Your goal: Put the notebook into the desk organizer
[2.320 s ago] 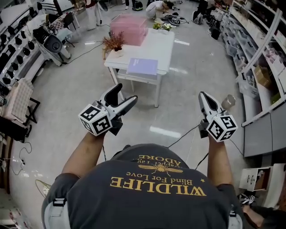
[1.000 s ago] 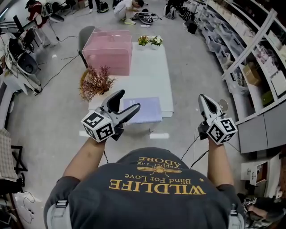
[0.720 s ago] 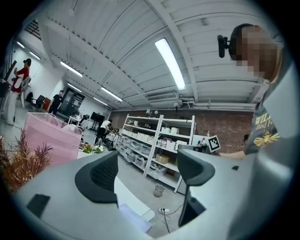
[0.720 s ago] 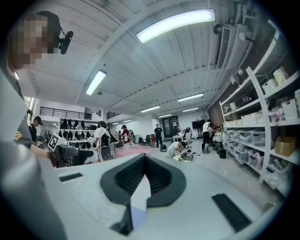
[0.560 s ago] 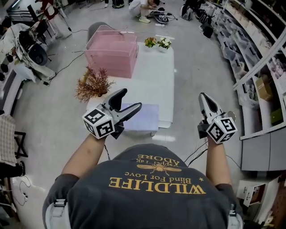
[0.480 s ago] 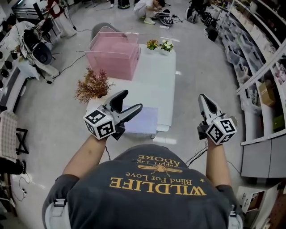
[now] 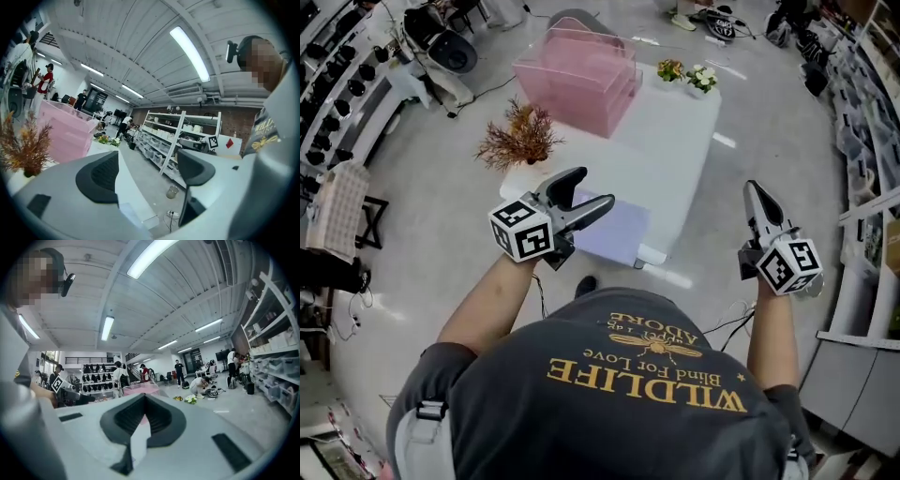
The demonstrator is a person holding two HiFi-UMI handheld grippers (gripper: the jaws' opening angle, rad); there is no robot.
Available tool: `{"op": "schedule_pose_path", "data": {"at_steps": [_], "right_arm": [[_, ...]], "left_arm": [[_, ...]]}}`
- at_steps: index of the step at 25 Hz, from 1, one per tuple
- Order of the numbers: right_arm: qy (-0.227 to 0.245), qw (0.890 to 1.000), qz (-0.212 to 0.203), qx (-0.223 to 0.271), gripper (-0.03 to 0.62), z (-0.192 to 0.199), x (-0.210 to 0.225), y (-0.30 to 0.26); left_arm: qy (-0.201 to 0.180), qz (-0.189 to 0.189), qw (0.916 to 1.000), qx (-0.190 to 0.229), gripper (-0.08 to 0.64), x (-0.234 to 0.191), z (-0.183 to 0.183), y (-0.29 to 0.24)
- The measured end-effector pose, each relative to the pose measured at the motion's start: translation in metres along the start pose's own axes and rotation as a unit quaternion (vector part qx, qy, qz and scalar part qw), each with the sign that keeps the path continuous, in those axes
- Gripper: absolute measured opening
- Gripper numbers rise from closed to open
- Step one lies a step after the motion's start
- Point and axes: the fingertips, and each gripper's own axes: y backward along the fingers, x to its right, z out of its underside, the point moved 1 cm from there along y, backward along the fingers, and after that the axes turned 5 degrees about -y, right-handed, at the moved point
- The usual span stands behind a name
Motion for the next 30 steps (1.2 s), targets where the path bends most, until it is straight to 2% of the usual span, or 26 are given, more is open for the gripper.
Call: {"op": "schedule_pose_path", "data": {"at_steps": [5, 9, 12, 17, 20, 24, 27, 30], "right_arm": [[-0.004, 1.0, -0.012, -0.024, 0.0, 0.019, -0.015, -0.036], [-0.006, 0.999, -0.009, -0.039, 0.0, 0.037, -0.024, -0.064], [-0.014, 0.998, -0.004, -0.058, 0.0, 0.055, -0.03, -0.077], [-0.021, 0.997, -0.005, -0.081, 0.0, 0.078, -0.046, -0.1], [-0.022, 0.996, -0.004, -0.091, 0.0, 0.089, -0.053, -0.107], [-0.022, 0.995, 0.0, -0.102, 0.0, 0.096, -0.06, -0.106], [-0.022, 0.994, 0.006, -0.108, 0.0, 0.095, -0.061, -0.105], [-0.024, 0.994, 0.009, -0.108, 0.0, 0.095, -0.061, -0.104]], "left_arm": [[0.027, -0.046, 0.9967, -0.061, 0.388, -0.052, 0.055, 0.038], [0.065, -0.065, 0.9881, -0.123, 0.388, -0.098, 0.115, 0.062], [0.106, -0.078, 0.9755, -0.176, 0.388, -0.121, 0.166, 0.084], [0.18, -0.096, 0.9479, -0.245, 0.383, -0.16, 0.244, 0.112], [0.236, -0.076, 0.9304, -0.27, 0.383, -0.171, 0.282, 0.112], [0.306, -0.036, 0.9091, -0.281, 0.382, -0.167, 0.309, 0.099], [0.328, -0.015, 0.8998, -0.288, 0.368, -0.161, 0.318, 0.085], [0.337, -0.004, 0.8953, -0.291, 0.337, -0.157, 0.323, 0.074]]}}
